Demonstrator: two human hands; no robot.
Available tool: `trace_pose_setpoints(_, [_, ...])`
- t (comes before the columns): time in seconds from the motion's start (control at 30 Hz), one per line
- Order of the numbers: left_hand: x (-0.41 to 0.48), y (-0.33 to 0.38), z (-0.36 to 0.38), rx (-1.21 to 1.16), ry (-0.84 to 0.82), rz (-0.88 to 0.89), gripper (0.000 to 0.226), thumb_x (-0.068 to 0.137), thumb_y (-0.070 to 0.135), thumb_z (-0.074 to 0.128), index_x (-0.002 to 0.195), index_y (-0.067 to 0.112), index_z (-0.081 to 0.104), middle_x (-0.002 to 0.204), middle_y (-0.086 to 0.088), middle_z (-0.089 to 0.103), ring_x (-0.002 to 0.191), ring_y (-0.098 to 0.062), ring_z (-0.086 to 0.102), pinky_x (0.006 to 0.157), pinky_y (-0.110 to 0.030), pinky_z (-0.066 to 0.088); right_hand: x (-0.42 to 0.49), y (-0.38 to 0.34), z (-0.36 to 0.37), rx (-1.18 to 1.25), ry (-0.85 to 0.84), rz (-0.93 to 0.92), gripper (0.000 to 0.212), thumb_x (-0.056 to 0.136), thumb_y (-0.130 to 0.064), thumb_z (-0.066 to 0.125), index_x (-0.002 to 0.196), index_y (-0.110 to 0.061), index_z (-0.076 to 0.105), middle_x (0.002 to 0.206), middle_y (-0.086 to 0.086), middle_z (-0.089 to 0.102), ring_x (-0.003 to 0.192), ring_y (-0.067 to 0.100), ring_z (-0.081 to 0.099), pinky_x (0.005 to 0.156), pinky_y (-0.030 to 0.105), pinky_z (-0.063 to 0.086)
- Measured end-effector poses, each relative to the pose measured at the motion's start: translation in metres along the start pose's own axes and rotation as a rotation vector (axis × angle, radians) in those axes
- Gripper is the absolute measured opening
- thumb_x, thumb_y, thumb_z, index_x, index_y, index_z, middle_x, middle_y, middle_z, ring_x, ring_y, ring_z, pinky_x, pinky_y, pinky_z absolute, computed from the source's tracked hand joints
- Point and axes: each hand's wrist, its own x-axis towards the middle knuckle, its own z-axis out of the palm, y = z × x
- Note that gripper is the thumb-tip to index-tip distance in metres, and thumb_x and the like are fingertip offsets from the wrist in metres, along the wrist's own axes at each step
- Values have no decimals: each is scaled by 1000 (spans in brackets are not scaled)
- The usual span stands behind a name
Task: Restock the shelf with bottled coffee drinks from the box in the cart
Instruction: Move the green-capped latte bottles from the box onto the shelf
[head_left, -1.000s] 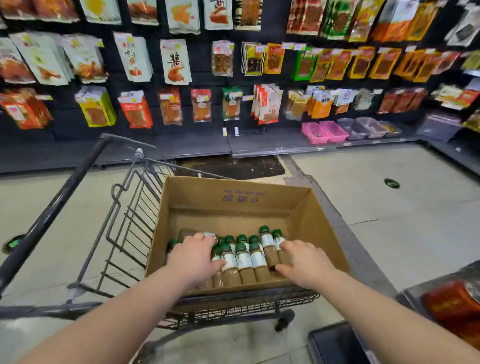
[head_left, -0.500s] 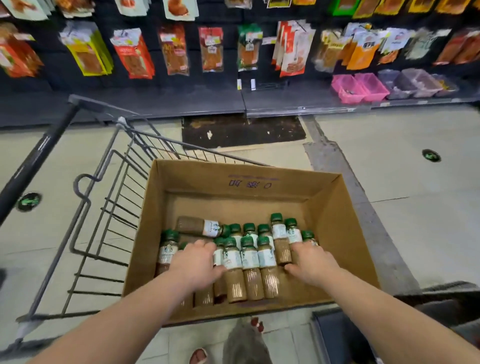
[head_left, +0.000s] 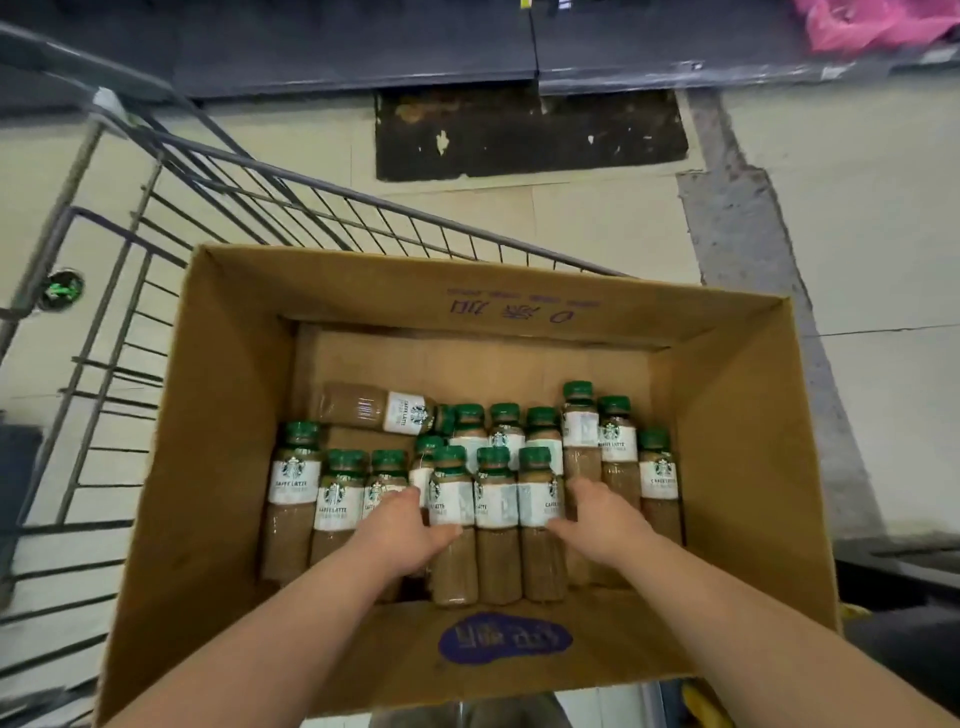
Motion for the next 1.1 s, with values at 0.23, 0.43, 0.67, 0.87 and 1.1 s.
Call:
trace_pose_setpoints(0.23, [22,9,24,-206,-24,-111,83,84,47,64,146,7,25,144,-10,42,128,-26,45,98,-29,41,28,-1,25,356,-65,36,77,82,-46,65,143,-16,30,140,5,47,127,24,47,105,35,40])
trace_pose_setpoints(0.43, [38,11,34,-290,59,-194,90,78,47,70,145,8,23,139,-12,48,125,-30,49,100,-37,44,41,-2,39,470,-21,120,86,74,-45,74,143,-16,31,138,5,48,125,24,49,103,39,44])
trace_pose_setpoints(0.67, [41,16,33,-281,73,-263,74,81,41,67,136,4,34,128,-12,54,114,-29,55,87,-34,48,44,-1,39,494,-9,128,57,73,-36,76,118,-15,50,121,6,52,109,22,56,92,34,48])
trace_pose_setpoints(0.87, [28,23,20,-386,92,-179,74,82,32,66,141,4,32,122,-6,52,96,-20,52,76,-31,47,34,4,23,496,-8,79,45,69,-37,72,103,-19,49,112,3,50,99,17,52,78,30,45])
trace_pose_setpoints(1.1, [-6,42,-13,-456,233,-25,56,79,28,70,124,6,45,80,10,56,71,-9,55,64,-26,45,-2,-2,-16,615,91,72,68,75,-38,70,131,-11,42,116,4,59,101,20,57,82,31,50])
